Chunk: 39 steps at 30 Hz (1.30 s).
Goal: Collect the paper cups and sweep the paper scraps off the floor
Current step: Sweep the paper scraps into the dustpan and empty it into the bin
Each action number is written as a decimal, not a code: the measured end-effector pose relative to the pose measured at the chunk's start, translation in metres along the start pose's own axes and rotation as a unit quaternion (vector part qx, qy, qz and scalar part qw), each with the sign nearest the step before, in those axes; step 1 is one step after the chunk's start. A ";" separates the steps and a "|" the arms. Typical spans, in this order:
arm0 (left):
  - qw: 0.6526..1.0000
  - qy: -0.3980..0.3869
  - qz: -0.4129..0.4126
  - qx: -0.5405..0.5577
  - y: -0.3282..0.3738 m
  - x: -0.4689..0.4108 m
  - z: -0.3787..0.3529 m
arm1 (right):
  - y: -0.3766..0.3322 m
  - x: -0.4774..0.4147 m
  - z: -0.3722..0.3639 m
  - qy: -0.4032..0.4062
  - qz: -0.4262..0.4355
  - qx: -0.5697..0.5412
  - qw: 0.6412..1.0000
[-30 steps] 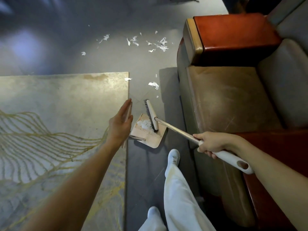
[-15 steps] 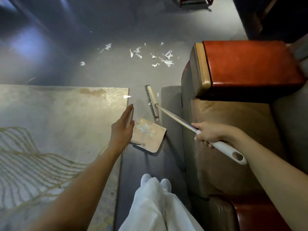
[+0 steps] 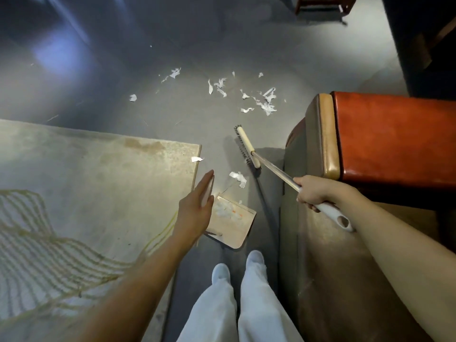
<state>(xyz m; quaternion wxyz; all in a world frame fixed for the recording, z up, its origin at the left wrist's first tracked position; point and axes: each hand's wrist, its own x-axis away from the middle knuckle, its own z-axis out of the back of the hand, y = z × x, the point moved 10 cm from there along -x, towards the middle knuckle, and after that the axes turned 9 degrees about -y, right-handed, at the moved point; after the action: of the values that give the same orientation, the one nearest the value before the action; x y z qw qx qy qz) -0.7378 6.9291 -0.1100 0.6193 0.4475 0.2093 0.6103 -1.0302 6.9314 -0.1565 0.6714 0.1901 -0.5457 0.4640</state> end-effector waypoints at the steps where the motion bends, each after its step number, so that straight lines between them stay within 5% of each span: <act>1: 1.000 0.007 0.002 0.000 -0.001 -0.004 0.001 | -0.002 -0.011 0.010 0.000 -0.001 0.016 1.000; 13: 1.000 0.027 0.009 0.001 0.008 -0.025 0.009 | 0.030 -0.023 -0.004 -0.104 -0.048 0.166 0.979; 23: 0.998 0.046 0.033 0.013 0.004 -0.014 0.003 | 0.070 0.059 0.012 -0.131 -0.019 0.104 0.986; 39: 0.985 0.150 0.055 0.070 -0.014 -0.024 0.066 | -0.062 0.016 0.065 -0.105 0.038 0.151 0.982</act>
<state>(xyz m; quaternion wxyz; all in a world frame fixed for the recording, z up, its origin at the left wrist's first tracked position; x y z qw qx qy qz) -0.6806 6.8890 -0.0942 0.5135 0.4036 0.3168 0.6878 -1.0158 6.8578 -0.1048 0.5561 0.3162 -0.5435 0.5435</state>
